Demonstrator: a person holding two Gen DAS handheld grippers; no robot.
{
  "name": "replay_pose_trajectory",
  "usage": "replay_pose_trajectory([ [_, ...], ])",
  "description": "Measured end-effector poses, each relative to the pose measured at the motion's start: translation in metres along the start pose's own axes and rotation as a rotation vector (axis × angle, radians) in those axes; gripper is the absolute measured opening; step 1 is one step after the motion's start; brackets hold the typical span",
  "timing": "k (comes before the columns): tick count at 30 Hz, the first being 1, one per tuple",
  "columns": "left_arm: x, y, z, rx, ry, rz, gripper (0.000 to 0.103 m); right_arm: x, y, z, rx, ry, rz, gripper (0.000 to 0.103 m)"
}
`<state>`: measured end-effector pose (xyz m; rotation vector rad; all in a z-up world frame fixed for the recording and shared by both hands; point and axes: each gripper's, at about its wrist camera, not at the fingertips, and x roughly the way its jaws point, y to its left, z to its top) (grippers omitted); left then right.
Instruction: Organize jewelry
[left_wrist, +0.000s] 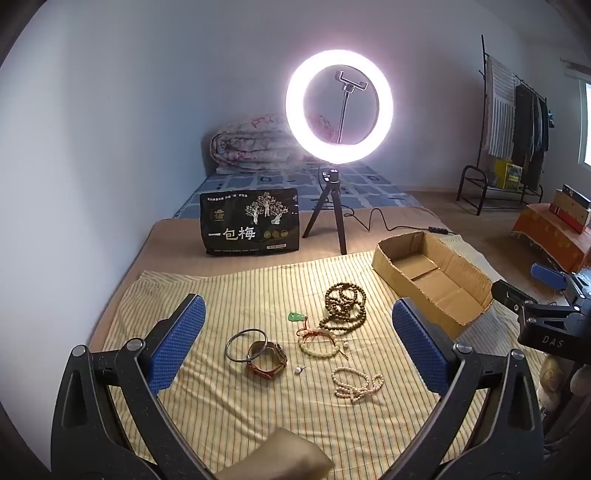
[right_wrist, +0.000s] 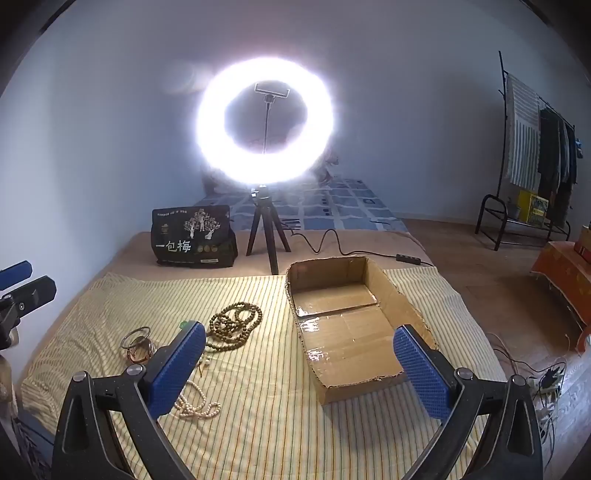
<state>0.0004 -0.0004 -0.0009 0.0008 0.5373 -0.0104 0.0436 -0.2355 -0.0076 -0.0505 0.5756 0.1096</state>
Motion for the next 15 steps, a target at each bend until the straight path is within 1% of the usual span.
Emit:
replay_pose_trajectory([
  [2,0.002,-0.001,-0.001,0.001,0.010,0.002,0.103,0.000,0.000,0.000,0.009,0.001,0.006,0.103],
  [6,0.004,-0.005,0.008,0.002,0.017,0.001,0.103,0.002,0.001,0.001,-0.004,0.002,0.011,0.103],
  [7,0.003,0.000,0.004,-0.013,0.007,-0.007,0.103,0.003,0.001,0.001,-0.009,0.003,0.012,0.103],
  [9,0.005,0.000,0.005,-0.012,0.010,-0.008,0.103,0.005,0.003,0.002,-0.018,0.004,0.014,0.103],
  [10,0.006,-0.001,0.006,-0.011,0.011,-0.008,0.103,-0.001,-0.006,0.001,0.013,-0.010,0.006,0.103],
  [11,0.001,0.001,0.003,-0.016,0.000,-0.008,0.103,0.000,-0.007,0.001,0.012,-0.009,0.007,0.103],
  [15,0.000,0.005,0.003,-0.016,-0.001,-0.008,0.103,-0.004,-0.007,0.005,0.004,-0.011,0.005,0.103],
])
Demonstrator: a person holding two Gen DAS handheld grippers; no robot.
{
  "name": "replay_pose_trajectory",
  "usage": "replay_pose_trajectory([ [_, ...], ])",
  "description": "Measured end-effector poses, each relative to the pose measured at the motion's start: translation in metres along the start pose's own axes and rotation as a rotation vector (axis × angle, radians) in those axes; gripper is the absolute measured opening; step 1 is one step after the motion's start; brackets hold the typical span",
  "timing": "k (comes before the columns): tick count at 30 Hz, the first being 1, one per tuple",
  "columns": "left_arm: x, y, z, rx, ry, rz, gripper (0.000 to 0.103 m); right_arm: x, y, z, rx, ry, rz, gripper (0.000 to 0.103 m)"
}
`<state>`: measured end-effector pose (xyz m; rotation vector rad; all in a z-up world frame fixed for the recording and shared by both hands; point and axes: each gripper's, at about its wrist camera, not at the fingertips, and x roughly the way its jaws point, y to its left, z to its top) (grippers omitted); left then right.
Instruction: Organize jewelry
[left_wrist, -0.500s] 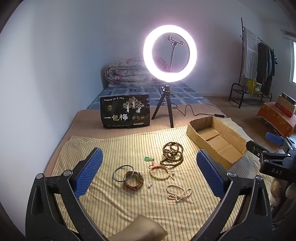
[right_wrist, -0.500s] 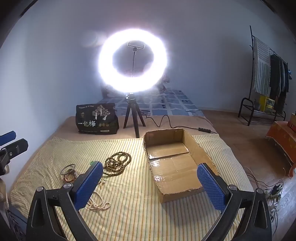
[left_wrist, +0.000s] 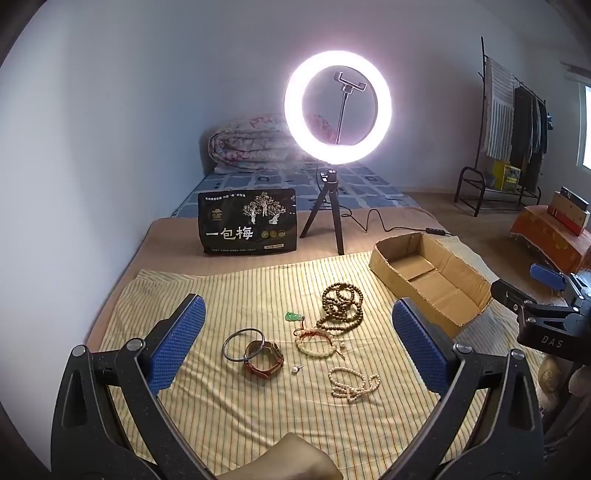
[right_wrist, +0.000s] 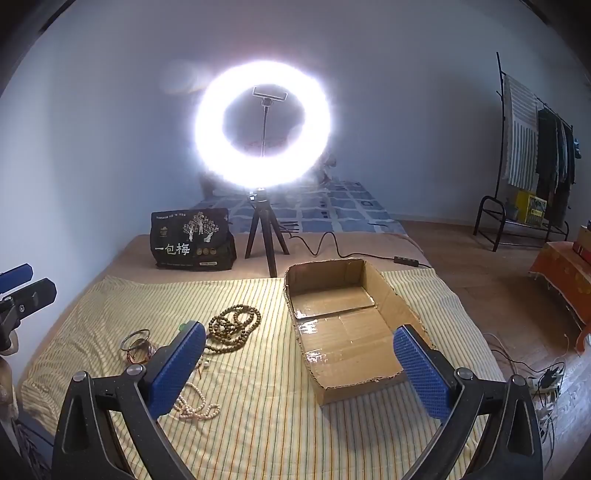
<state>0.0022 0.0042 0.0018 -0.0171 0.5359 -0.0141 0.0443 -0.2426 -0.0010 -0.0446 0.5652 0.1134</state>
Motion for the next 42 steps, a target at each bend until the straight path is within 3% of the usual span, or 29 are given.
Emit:
replay_pose_trajectory([
  [42,-0.009,-0.004,0.010,-0.014,-0.009,-0.006,0.103,-0.001,0.005,-0.004,-0.009,0.003,-0.004,0.103],
])
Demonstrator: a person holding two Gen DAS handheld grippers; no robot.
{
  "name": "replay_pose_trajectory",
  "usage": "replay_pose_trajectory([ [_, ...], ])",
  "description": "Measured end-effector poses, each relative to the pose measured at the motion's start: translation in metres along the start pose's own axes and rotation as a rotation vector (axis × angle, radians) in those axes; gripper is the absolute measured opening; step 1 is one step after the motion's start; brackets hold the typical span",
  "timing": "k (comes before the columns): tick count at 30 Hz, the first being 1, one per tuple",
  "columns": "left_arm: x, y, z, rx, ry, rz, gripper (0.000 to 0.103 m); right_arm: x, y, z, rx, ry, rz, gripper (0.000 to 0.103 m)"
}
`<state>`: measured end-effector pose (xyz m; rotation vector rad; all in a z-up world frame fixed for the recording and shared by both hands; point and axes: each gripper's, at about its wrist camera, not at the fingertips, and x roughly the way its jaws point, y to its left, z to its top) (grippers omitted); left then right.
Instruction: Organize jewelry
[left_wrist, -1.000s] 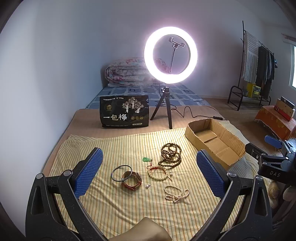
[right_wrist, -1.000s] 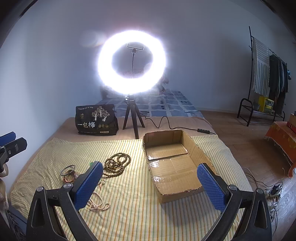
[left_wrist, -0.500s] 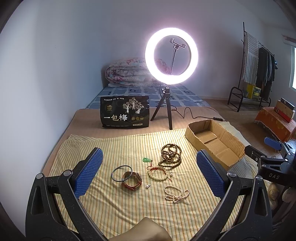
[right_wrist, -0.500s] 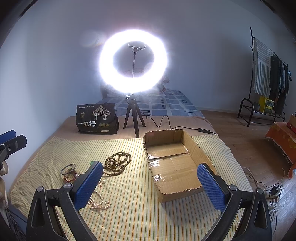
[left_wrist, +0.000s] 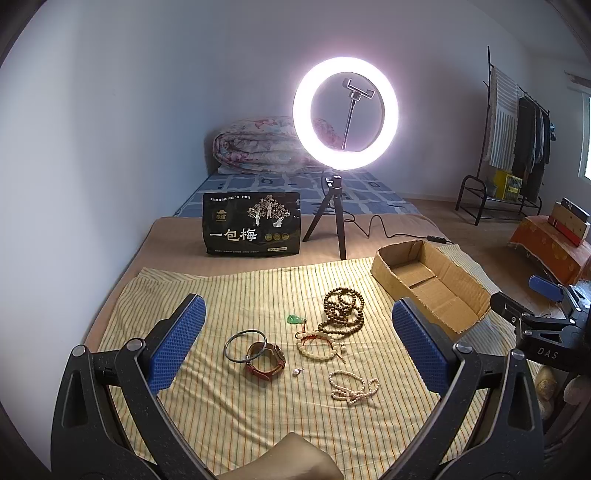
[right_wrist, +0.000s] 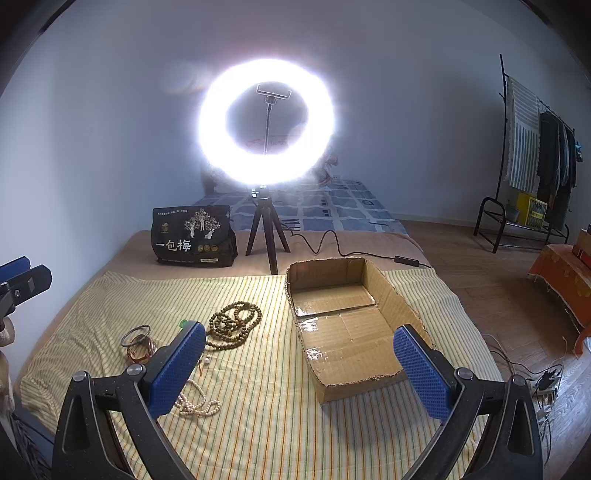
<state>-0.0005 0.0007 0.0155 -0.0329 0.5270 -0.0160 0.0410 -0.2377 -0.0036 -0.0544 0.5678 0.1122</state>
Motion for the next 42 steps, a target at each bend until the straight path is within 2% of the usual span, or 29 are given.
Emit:
replay_pose_trajectory([
  [33,0.003,0.003,-0.008,-0.003,0.003,0.008,0.103,0.003,0.002,-0.001,-0.017,0.019,0.004,0.103],
  [42,0.021,0.015,-0.007,0.009,0.034,0.022,0.103,0.013,0.011,-0.002,-0.035,0.044,0.035,0.103],
])
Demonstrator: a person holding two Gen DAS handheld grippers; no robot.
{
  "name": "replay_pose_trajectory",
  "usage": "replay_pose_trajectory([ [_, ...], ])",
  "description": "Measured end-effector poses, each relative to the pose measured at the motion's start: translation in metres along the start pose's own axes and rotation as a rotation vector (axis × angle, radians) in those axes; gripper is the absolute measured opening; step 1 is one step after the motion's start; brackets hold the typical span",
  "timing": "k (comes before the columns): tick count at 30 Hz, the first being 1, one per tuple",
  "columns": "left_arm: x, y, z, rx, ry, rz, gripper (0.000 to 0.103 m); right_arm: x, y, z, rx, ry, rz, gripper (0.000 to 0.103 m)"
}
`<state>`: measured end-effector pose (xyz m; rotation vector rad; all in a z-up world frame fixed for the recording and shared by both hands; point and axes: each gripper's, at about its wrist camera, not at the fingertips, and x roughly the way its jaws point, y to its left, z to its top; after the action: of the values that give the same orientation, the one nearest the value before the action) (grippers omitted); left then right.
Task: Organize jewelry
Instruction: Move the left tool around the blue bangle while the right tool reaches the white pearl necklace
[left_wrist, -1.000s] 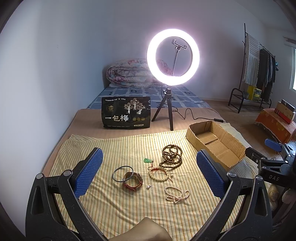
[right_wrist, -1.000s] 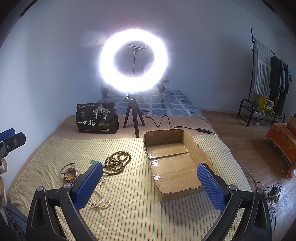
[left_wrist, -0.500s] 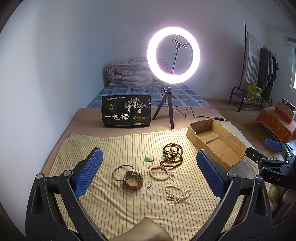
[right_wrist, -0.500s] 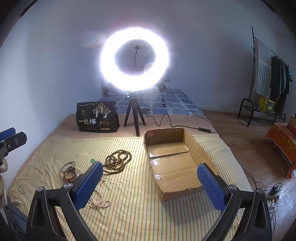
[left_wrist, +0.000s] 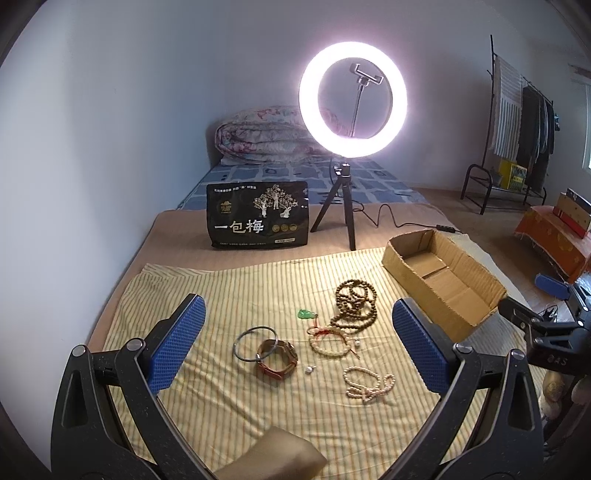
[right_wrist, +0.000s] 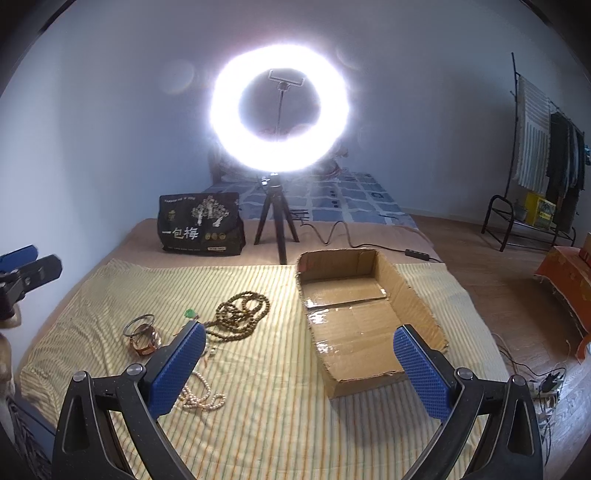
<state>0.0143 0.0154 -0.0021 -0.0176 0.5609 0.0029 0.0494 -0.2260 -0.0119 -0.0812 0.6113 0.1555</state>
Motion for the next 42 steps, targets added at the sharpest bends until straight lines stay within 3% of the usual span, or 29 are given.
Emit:
replay_pose_trajectory([
  [6,0.020,0.021,0.004,-0.027,0.038,0.020,0.103,0.011,0.013,-0.004,-0.043,0.022,0.026,0.103],
  [15,0.070,0.062,-0.012,-0.110,0.188,0.055,0.103,0.047,0.022,-0.012,-0.024,0.129,0.097,0.101],
  [18,0.090,0.075,-0.025,-0.151,0.263,0.049,0.088,0.056,0.030,-0.017,-0.059,0.145,0.099,0.101],
  [21,0.107,0.087,-0.039,-0.194,0.326,0.039,0.086,0.068,0.037,-0.025,-0.075,0.179,0.125,0.101],
  [24,0.122,0.096,-0.050,-0.244,0.392,0.008,0.070,0.078,0.044,-0.033,-0.096,0.201,0.140,0.100],
  [31,0.153,0.119,-0.057,-0.380,0.480,-0.023,0.070,0.097,0.058,-0.042,-0.139,0.246,0.169,0.099],
  [34,0.174,0.121,-0.055,-0.406,0.532,-0.052,0.080,0.103,0.061,-0.045,-0.151,0.262,0.169,0.099],
  [42,0.220,0.122,-0.063,-0.541,0.657,-0.090,0.081,0.111,0.069,-0.046,-0.187,0.266,0.159,0.100],
])
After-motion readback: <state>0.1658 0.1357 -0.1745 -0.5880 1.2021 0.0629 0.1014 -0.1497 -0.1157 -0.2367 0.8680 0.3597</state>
